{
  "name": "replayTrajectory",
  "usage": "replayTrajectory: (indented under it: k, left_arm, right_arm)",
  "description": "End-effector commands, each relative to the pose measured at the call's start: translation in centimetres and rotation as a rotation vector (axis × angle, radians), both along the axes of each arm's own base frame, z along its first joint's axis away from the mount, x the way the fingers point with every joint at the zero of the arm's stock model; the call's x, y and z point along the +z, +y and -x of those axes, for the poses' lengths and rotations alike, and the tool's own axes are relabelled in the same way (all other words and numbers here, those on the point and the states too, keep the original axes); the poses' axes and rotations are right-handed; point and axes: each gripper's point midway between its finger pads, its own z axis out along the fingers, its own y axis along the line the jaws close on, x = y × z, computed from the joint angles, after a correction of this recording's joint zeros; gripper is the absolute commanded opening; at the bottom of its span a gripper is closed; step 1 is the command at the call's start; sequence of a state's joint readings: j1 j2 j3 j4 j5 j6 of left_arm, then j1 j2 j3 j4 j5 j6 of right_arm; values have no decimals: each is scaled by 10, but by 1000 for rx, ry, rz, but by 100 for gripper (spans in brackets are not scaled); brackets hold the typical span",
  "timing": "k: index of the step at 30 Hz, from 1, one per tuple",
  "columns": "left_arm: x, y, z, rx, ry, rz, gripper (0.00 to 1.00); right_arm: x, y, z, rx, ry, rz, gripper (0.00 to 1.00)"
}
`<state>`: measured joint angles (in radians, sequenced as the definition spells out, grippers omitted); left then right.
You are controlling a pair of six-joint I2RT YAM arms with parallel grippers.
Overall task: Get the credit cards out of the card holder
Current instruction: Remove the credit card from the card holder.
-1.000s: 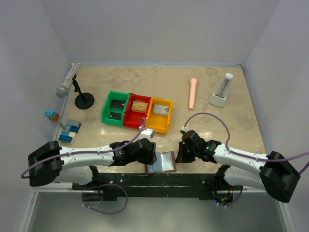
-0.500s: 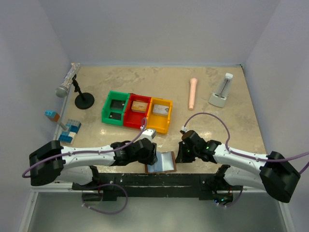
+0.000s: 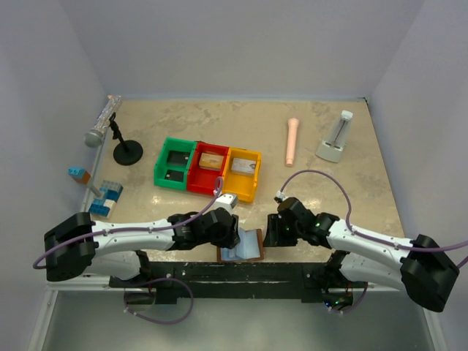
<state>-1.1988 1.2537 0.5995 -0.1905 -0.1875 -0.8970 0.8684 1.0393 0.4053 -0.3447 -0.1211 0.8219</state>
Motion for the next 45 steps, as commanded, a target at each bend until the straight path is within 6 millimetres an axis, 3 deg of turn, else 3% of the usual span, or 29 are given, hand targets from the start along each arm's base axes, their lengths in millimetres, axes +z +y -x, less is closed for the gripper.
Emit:
replayTrajectory:
  k: [1, 12, 20, 35, 45]
  left_arm:
    - [21, -14, -6, -12, -38, 57, 48]
    - [23, -22, -6, -38, -37, 55, 47]
    - [29, -32, -8, -57, -38, 58, 48]
    - [34, -42, -9, -78, -40, 58, 48]
    - [39, -50, -12, -89, -47, 60, 48]
  right_arm:
    - [12, 3, -8, 1, -44, -13, 50]
    - [34, 2, -16, -15, -140, -71, 71]
    - [44, 0, -18, -23, -186, -103, 73]
    - [31, -6, -13, -34, -151, -67, 73]
    - [49, -27, -20, -116, -238, -51, 73]
